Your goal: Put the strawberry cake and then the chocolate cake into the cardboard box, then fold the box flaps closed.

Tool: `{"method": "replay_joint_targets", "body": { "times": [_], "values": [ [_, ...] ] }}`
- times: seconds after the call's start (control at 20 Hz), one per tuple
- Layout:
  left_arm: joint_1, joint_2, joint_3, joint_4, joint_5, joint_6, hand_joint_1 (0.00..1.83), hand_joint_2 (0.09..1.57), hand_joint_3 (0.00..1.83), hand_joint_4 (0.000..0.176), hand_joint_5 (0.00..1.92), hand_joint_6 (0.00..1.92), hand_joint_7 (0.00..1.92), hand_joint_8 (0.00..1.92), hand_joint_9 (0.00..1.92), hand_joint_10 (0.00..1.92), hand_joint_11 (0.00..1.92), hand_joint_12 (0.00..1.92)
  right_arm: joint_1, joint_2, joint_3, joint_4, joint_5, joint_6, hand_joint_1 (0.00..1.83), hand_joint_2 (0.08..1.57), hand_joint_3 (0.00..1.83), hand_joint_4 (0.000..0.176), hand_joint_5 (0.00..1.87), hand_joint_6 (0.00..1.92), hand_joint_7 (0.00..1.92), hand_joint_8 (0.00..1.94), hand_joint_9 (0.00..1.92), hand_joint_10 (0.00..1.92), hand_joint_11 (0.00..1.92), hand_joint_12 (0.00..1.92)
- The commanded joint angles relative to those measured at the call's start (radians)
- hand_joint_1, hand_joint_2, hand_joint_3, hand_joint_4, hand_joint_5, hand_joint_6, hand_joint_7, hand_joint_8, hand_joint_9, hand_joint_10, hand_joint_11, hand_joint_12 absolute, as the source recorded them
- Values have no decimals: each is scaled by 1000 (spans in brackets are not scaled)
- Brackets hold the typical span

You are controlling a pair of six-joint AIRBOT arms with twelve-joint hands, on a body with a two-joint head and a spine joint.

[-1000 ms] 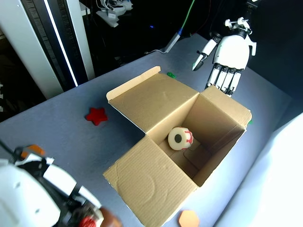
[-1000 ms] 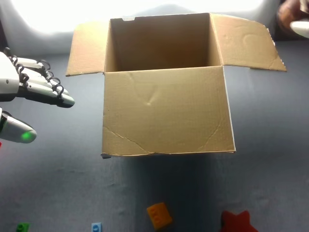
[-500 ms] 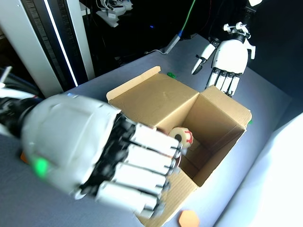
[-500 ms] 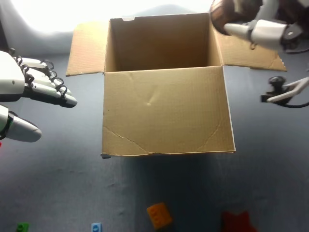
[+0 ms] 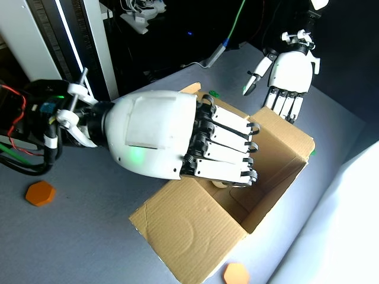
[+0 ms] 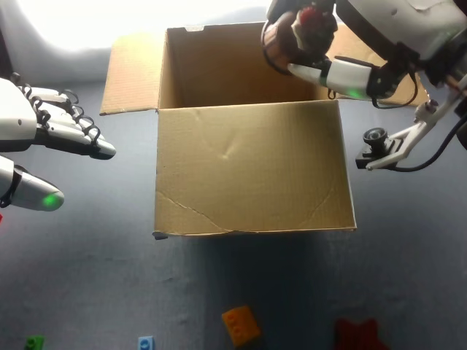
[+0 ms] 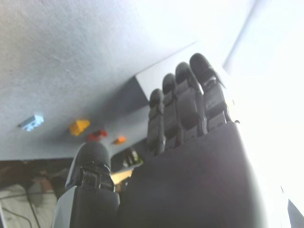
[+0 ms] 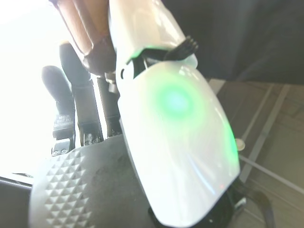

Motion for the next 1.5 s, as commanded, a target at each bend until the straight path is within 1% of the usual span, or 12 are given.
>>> {"method": "replay_joint_targets", "body": {
  "times": [0.0, 0.15, 0.25, 0.35, 0.4, 0.5, 0.6, 0.8, 1.1, 1.15, 1.25, 1.45],
  "values": [
    [-10, 3, 6, -68, -14, 1, 0, 1300, 0, 33, 177, 1, 237, 0, 244, 3, 0, 789, 3, 6, 4, -21, 124, 3, 1185, 1214, 0, 0, 792, 1173, 819, 1428, 511, 1656, 192, 1921],
    [-10, 1, 6, -73, -12, 1, 0, 1302, 0, 30, 174, 1, 224, 1, 241, 1, 0, 767, -12, 5, 12, -21, 123, 9, 1180, 1218, 1, 0, 764, 1217, 827, 1403, 511, 1635, 194, 1921],
    [-10, 1, 6, -74, -11, 1, 0, 1298, 0, 27, 193, 6, 239, 6, 251, 4, 0, 790, -15, 5, 11, -21, 123, 9, 1140, 1257, 6, 0, 687, 1351, 752, 1450, 446, 1517, 218, 1921],
    [-10, 1, 6, -74, -10, 1, 0, 1297, 0, 26, 192, 4, 237, 2, 244, 0, 0, 773, -16, 5, 11, -21, 121, 12, 1022, 1150, 0, 0, 351, 662, 503, 672, 368, 1255, 70, 1921],
    [-10, 0, 6, -74, -9, 1, 0, 1297, 0, 28, 201, 7, 247, 6, 252, 4, 0, 771, -21, 4, 11, -21, 119, 12, 986, 1109, 0, 0, 279, 454, 457, 399, 323, 1118, 13, 1897],
    [-10, -3, 7, -74, -8, 1, 0, 1297, 0, 33, 184, 0, 232, 0, 241, 0, 0, 788, -30, 1, 12, -21, 119, 13, 816, 1081, 0, 0, 34, 117, 193, 52, 85, 725, 0, 1516],
    [-10, -5, 8, -74, -7, 1, 0, 1290, 0, 38, 191, 4, 235, 2, 250, 4, 0, 784, -31, -3, 13, -21, 120, 12, 754, 1041, 0, 0, 0, 4, 59, 8, 20, 377, 0, 1124],
    [-10, -7, 10, -74, -6, 1, 0, 1291, 0, 35, 196, 3, 237, 3, 248, 1, 0, 779, -30, -1, 13, -21, 124, 12, 751, 1001, 0, 0, 0, 0, 29, 4, 14, 148, 0, 550],
    [-10, -12, 13, -74, -4, 1, 0, 1294, 0, 34, 197, 0, 240, 1, 252, 4, 0, 786, -42, 109, -72, 48, 138, -41, 700, 1016, 5, 1, 0, 0, 21, 1, 8, 78, 0, 172],
    [-10, -13, 13, -74, -4, 1, 0, 1292, 0, 35, 188, 0, 228, 0, 248, 2, 0, 785, -50, 134, -92, 75, 137, -77, 642, 1045, 9, 0, 0, 0, 21, 0, 11, 77, 0, 100],
    [-10, -13, 12, -74, -4, 1, 0, 1297, 1, 30, 196, 4, 225, 0, 237, 0, 0, 761, -75, 194, -139, 142, 134, -147, 413, 1115, 20, 7, 0, 0, 12, 0, 7, 74, 0, 170],
    [-10, -13, 10, -74, -4, 1, 0, 1296, 0, 22, 182, 2, 217, 1, 229, 2, 0, 755, -111, 291, -180, 256, 124, -319, 116, 1198, 25, 0, 0, 0, 32, 1, 7, 23, 0, 0]
  ]
}}
